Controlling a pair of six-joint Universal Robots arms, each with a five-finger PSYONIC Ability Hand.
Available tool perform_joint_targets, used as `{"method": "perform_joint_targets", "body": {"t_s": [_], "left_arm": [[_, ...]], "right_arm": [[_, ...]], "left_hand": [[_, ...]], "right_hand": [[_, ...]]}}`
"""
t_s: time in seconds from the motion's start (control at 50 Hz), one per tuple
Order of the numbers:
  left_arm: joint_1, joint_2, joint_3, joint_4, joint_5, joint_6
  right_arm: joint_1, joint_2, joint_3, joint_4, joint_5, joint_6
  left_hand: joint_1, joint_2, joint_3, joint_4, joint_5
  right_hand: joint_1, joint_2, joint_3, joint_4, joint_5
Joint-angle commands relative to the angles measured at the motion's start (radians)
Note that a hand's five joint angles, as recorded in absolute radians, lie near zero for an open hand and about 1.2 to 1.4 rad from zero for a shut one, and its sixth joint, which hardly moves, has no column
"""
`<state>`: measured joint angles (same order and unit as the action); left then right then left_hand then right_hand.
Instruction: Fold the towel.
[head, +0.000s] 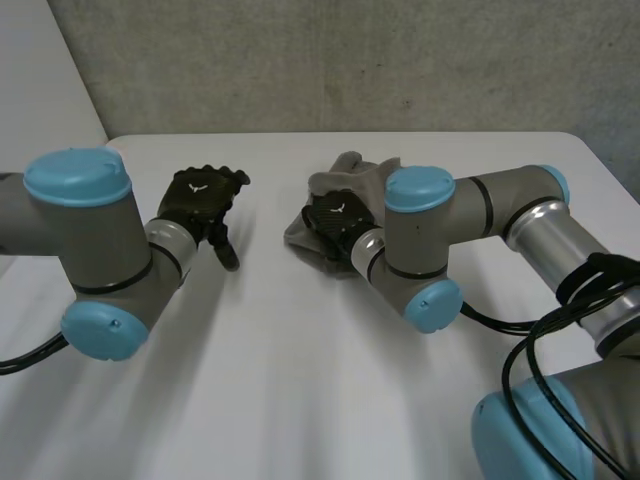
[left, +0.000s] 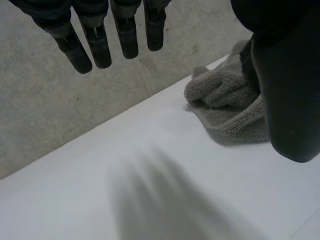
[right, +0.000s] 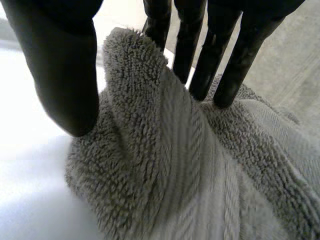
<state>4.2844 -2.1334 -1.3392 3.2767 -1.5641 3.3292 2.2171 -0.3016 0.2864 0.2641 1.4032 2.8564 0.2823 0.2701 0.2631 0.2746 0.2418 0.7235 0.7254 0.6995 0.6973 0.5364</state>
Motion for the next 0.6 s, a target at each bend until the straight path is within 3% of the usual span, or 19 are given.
{"method": "perform_joint_targets", "body": {"t_s": [0.02, 0.16, 0.28, 0.36, 0.42, 0.6], "left_arm": [[0.002, 0.012, -0.014, 0.031, -0.002, 0.009], [0.003, 0.041, -0.018, 0.026, -0.002, 0.004], [0.0, 0.107, -0.086, 0.021, 0.003, 0.007], [0.0, 0.13, -0.127, 0.023, 0.012, 0.007], [-0.006, 0.156, -0.19, 0.029, 0.073, 0.007], [-0.092, 0.158, -0.218, 0.028, 0.208, 0.003]], "right_arm": [[0.003, -0.028, -0.013, 0.015, 0.0, 0.0], [0.006, -0.261, 0.16, 0.086, -0.006, -0.011], [-0.002, -0.58, 0.685, 0.057, -0.021, -0.162], [-0.005, -0.746, 0.898, -0.04, -0.021, -0.203], [-0.014, -0.969, 1.147, -0.153, -0.024, -0.229], [-0.017, -1.16, 1.402, -0.252, -0.024, -0.244]], "left_hand": [[-0.081, -0.068, -0.061, -0.073, -0.215], [-0.081, -0.068, -0.061, -0.073, -0.215], [-0.078, -0.065, -0.058, -0.07, -0.212], [-0.06, -0.048, -0.041, -0.052, -0.194], [-0.025, -0.013, -0.006, -0.017, -0.159], [0.019, 0.032, 0.038, 0.027, -0.115]], "right_hand": [[0.624, 0.622, 0.648, 0.65, 0.637], [0.673, 0.671, 0.697, 0.699, 0.685], [0.673, 0.671, 0.697, 0.699, 0.685], [0.673, 0.671, 0.697, 0.699, 0.685], [0.673, 0.671, 0.697, 0.699, 0.685], [0.673, 0.671, 0.697, 0.699, 0.685]]}}
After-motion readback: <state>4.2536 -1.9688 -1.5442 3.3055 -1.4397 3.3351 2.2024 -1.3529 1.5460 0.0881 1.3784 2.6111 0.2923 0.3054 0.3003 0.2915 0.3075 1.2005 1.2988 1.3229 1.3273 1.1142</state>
